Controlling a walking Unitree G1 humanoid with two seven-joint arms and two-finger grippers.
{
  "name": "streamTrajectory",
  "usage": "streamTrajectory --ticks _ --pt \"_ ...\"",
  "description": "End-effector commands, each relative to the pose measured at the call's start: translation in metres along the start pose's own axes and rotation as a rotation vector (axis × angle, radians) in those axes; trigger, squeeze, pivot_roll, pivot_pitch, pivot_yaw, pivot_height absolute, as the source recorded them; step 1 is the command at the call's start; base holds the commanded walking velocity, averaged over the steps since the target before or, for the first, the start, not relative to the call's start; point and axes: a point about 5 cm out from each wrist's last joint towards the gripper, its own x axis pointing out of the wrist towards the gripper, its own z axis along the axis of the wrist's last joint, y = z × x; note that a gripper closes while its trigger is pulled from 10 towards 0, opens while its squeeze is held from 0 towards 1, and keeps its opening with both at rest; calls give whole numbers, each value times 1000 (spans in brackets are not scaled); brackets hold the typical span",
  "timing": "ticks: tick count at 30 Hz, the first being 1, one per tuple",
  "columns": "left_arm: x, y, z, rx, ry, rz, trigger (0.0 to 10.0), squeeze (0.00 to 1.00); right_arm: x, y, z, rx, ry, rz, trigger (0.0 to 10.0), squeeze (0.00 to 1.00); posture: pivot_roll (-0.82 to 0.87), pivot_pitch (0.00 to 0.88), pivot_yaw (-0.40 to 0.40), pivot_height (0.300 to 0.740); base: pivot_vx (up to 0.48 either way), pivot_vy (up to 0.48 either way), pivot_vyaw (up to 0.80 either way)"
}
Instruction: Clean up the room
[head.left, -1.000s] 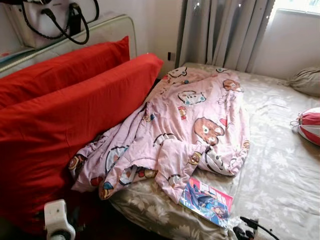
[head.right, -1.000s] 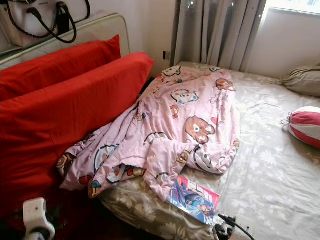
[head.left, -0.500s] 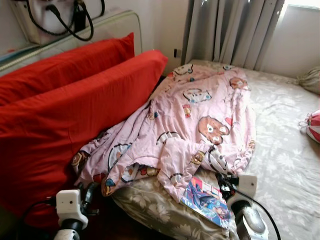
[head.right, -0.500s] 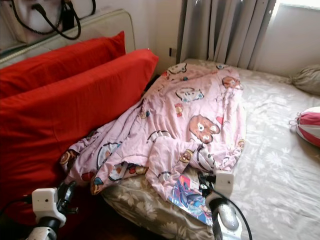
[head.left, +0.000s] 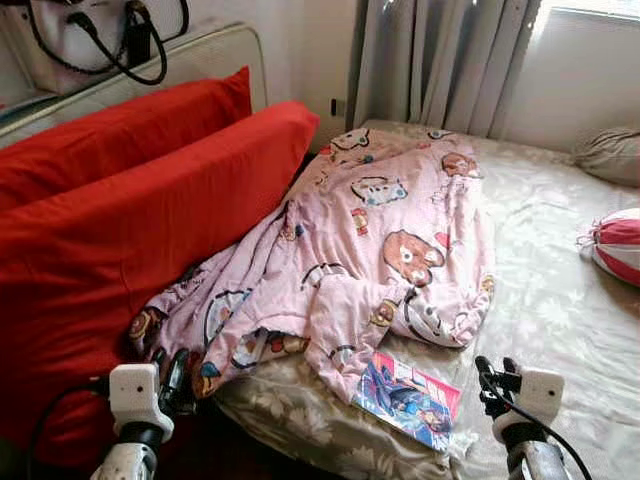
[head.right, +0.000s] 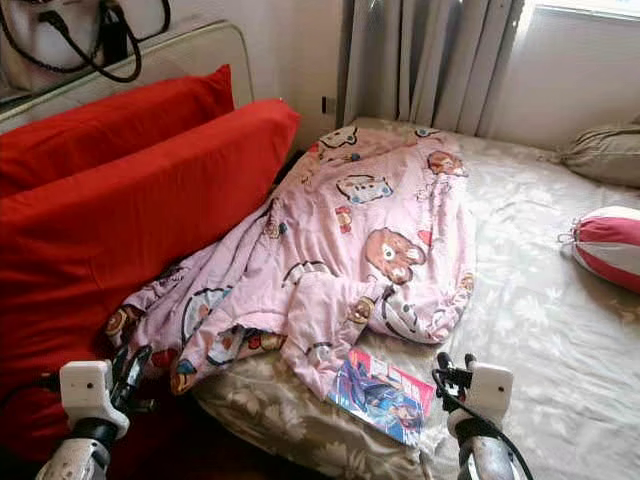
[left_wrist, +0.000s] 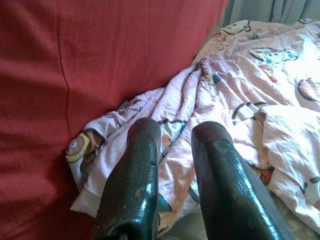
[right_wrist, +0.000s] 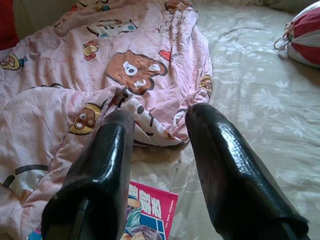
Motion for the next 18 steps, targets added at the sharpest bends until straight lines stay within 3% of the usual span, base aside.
streamTrajectory --ticks 1,12,18 --pt "1 1 3 4 2 0 10000 0 0 0 2 -7 -9 -2 10000 0 74 0 -23 740 0 0 0" --pt "1 0 5 -12 1 0 10000 0 6 4 0 -35 58 6 10000 0 89 0 -41 740 0 0 0" --pt "-2 0 3 -17 12 -3 10000 0 8 3 1 -45 70 1 10000 0 85 0 -42 700 0 0 0"
